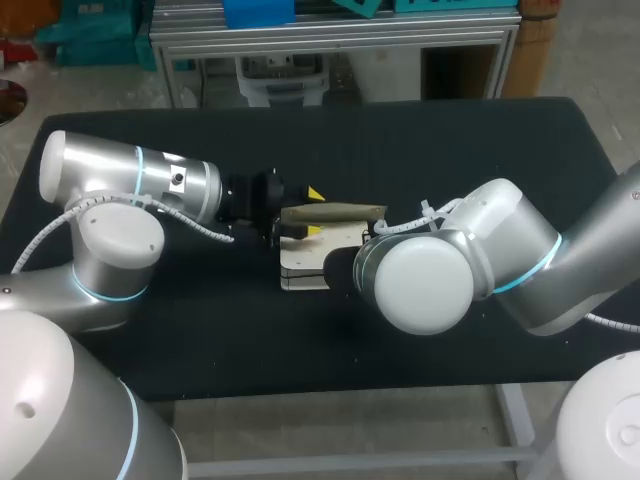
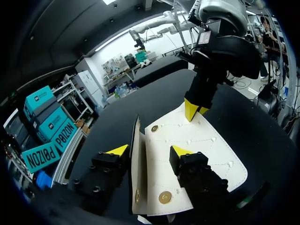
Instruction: Pick up the bag, open it, inspect its contents, close it, and place it on the opposite side
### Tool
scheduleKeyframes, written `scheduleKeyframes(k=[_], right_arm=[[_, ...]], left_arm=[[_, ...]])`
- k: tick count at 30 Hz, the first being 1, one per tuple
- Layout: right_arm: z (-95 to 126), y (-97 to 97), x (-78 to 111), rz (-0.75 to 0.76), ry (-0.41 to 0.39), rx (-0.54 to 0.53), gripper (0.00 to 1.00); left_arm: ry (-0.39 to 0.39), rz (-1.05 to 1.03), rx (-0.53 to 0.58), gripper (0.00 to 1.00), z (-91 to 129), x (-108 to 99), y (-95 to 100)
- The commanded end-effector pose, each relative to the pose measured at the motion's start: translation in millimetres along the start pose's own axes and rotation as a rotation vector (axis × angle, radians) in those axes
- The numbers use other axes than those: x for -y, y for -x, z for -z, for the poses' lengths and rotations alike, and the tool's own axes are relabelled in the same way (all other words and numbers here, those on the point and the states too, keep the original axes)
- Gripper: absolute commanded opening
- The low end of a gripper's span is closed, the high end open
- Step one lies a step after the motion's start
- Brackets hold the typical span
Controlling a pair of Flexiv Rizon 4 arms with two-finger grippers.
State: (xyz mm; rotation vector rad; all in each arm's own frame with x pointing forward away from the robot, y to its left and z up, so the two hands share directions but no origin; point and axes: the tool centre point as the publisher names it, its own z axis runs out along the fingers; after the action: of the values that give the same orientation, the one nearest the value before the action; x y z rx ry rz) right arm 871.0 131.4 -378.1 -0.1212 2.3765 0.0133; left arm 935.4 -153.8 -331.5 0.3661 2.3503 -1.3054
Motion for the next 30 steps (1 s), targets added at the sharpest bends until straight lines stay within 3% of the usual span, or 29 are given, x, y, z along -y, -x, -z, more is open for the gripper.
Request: scheduleKeyframes(k=[1, 4, 6, 11, 21, 30], right_arm=[[-3, -4.6, 1.9, -0.001, 0.01, 0.333, 0.0], [-3, -4.6, 1.9, -0.001, 0.01, 0.333, 0.0], [-3, -4.6, 1.9, -0.001, 0.01, 0.333, 0.0], [-3, -4.6, 1.9, -0.001, 0.01, 0.333, 0.0], [-3, -4.6, 1.9, -0.001, 0.01, 0.333, 0.0], [-3, -4.6, 1.9, -0.001, 0.01, 0.333, 0.0]], left_arm=[[0.02, -0.012, 0.012, 0.36, -1, 2, -0.5], [0.04, -0.02, 0.008, 0.07, -6, 0, 2.3], [0.06, -0.03, 0.013, 0.0, -8, -2, 3.8], [0.059, -0.036, -0.001, 0.0, -6, -2, -2.5], [0.053, -0.114, -0.053, 0.0, -4, -6, -47.5], [0.067, -0.181, -0.026, 0.0, -7, -10, -62.6]])
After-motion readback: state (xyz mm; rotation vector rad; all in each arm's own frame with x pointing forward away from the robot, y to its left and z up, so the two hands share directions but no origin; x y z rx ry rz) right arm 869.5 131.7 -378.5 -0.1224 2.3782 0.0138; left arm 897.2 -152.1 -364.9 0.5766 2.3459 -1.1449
